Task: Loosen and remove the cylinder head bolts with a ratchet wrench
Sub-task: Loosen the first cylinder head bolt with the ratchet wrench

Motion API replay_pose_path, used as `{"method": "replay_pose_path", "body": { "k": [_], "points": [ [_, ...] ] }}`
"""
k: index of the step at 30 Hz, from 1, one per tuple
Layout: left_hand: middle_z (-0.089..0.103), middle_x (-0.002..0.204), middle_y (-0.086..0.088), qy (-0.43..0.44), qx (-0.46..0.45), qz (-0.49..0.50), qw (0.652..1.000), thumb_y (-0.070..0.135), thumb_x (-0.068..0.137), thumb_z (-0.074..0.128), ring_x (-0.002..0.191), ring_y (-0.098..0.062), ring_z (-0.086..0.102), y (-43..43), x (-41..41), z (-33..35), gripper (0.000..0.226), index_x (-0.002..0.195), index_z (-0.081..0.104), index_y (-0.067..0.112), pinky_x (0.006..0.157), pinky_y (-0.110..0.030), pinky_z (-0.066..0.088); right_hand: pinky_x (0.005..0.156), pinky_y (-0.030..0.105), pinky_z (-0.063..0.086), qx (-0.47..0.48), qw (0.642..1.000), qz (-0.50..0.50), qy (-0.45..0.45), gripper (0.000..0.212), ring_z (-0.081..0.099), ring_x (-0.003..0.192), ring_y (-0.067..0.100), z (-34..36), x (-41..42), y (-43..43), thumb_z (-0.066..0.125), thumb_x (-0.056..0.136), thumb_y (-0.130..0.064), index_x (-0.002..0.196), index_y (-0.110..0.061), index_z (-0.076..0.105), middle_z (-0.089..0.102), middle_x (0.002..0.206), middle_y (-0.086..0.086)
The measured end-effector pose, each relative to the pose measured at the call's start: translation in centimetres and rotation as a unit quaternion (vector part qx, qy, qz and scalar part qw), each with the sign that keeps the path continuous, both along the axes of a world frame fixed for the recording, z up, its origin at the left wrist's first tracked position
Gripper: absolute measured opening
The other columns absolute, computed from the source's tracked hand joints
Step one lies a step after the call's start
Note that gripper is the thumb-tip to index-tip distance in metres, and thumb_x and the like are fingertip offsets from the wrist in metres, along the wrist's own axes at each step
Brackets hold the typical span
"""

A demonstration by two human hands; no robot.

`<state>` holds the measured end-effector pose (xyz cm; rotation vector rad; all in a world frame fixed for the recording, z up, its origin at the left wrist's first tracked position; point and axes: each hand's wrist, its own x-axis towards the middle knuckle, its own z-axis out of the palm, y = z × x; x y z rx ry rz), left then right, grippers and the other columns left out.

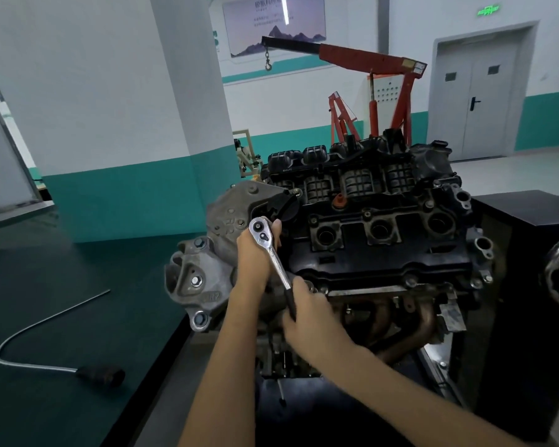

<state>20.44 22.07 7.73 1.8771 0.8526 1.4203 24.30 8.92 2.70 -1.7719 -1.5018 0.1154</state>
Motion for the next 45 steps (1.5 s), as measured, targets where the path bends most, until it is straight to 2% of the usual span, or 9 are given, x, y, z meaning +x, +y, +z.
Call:
{"method": "replay_pose_path", "body": {
  "k": [6, 9, 16, 22, 28, 34, 37, 41, 45],
  "points": [
    [0.041, 0.056, 0.002, 0.009, -0.031, -0.063, 0.997, 0.009, 0.095, 0.055, 0.055, -0.015, 0.036, -0.3, -0.4, 0.7, 0.039, 0.058, 0.043, 0.017, 0.057, -0.032, 0.031, 0.058, 0.031, 0.042, -0.097, 0.925, 0.034, -0.366, 0.019, 0.06, 0.075, 0.03, 9.7, 10.9, -0.5, 0.054, 0.087, -0.019, 0.104, -0.019, 0.046, 0.047, 0.075, 0.001],
    [0.046, 0.056, 0.0, 0.007, -0.027, -0.06, 0.998, 0.003, 0.091, 0.051, 0.052, -0.013, 0.035, -0.3, -0.7, 0.4, 0.032, 0.061, 0.05, 0.014, 0.049, -0.028, 0.031, 0.059, 0.029, 0.037, -0.083, 0.893, 0.04, -0.441, 0.019, 0.053, 0.069, 0.024, 12.5, 12.5, 0.5, 0.055, 0.089, -0.023, 0.105, -0.022, 0.044, 0.039, 0.071, -0.008],
    [0.043, 0.062, -0.011, -0.001, -0.01, -0.049, 0.999, 0.016, 0.095, 0.057, 0.057, -0.014, 0.036, 0.1, -0.2, -0.1, 0.037, 0.067, 0.044, -0.005, 0.052, -0.021, 0.031, 0.057, 0.035, 0.047, -0.014, 0.995, 0.001, -0.102, 0.019, 0.062, 0.072, 0.028, 1.2, 4.5, -1.1, 0.054, 0.087, -0.02, 0.097, -0.02, 0.038, 0.052, 0.072, 0.0],
    [0.046, 0.056, -0.003, 0.033, 0.061, -0.026, 0.997, 0.018, 0.096, 0.058, 0.045, -0.001, 0.039, 0.1, -0.6, 0.0, 0.04, 0.07, 0.05, -0.012, 0.05, -0.009, 0.034, 0.072, 0.042, 0.052, 0.026, 0.996, -0.021, 0.086, 0.027, 0.062, 0.087, 0.034, -2.0, -2.4, 1.1, 0.051, 0.087, -0.013, 0.113, -0.011, 0.041, 0.063, 0.094, 0.015],
    [0.046, 0.053, 0.01, 0.056, 0.016, -0.078, 0.995, 0.015, 0.093, 0.061, 0.053, -0.004, 0.038, 0.6, -1.0, 0.6, 0.038, 0.059, 0.045, 0.011, 0.051, -0.016, 0.032, 0.049, 0.024, 0.044, -0.078, 0.988, 0.056, -0.123, 0.02, 0.056, 0.059, 0.013, 3.6, 7.8, -0.9, 0.056, 0.084, -0.012, 0.094, -0.023, 0.044, 0.053, 0.073, -0.001],
    [0.057, 0.061, 0.002, 0.03, 0.017, -0.061, 0.998, 0.006, 0.091, 0.054, 0.054, -0.001, 0.046, 0.5, -1.1, 0.3, 0.031, 0.061, 0.054, 0.014, 0.054, -0.015, 0.037, 0.059, 0.029, 0.038, -0.072, 0.89, 0.024, -0.45, 0.03, 0.059, 0.076, 0.026, 12.0, 12.8, 1.3, 0.054, 0.088, -0.021, 0.117, -0.023, 0.044, 0.046, 0.077, -0.002],
    [0.053, 0.054, 0.01, 0.007, -0.002, -0.067, 0.998, 0.011, 0.093, 0.059, 0.052, -0.002, 0.043, 0.8, -1.4, -0.3, 0.036, 0.058, 0.053, 0.017, 0.053, -0.015, 0.036, 0.06, 0.029, 0.036, -0.03, 0.93, -0.003, -0.366, 0.021, 0.062, 0.079, 0.03, 8.3, 10.0, -0.1, 0.054, 0.085, -0.021, 0.102, -0.025, 0.042, 0.041, 0.071, -0.003],
    [0.057, 0.064, -0.019, 0.025, -0.001, -0.045, 0.999, 0.021, 0.094, 0.059, 0.057, -0.013, 0.044, 1.1, -0.7, -0.4, 0.038, 0.066, 0.05, -0.002, 0.054, -0.021, 0.036, 0.066, 0.035, 0.049, -0.006, 0.994, -0.015, -0.112, 0.022, 0.062, 0.081, 0.032, 1.0, 3.7, -1.0, 0.054, 0.086, -0.021, 0.099, -0.021, 0.037, 0.058, 0.084, 0.006],
    [0.057, 0.056, 0.004, 0.07, 0.052, -0.006, 0.996, 0.023, 0.095, 0.058, 0.05, -0.001, 0.047, 1.2, -0.9, -0.2, 0.039, 0.062, 0.055, 0.003, 0.054, -0.012, 0.036, 0.069, 0.034, 0.047, 0.023, 0.998, -0.036, 0.053, 0.027, 0.062, 0.09, 0.031, -2.0, -2.7, 1.0, 0.05, 0.087, -0.015, 0.112, -0.017, 0.039, 0.063, 0.094, 0.011]
  ]
}}
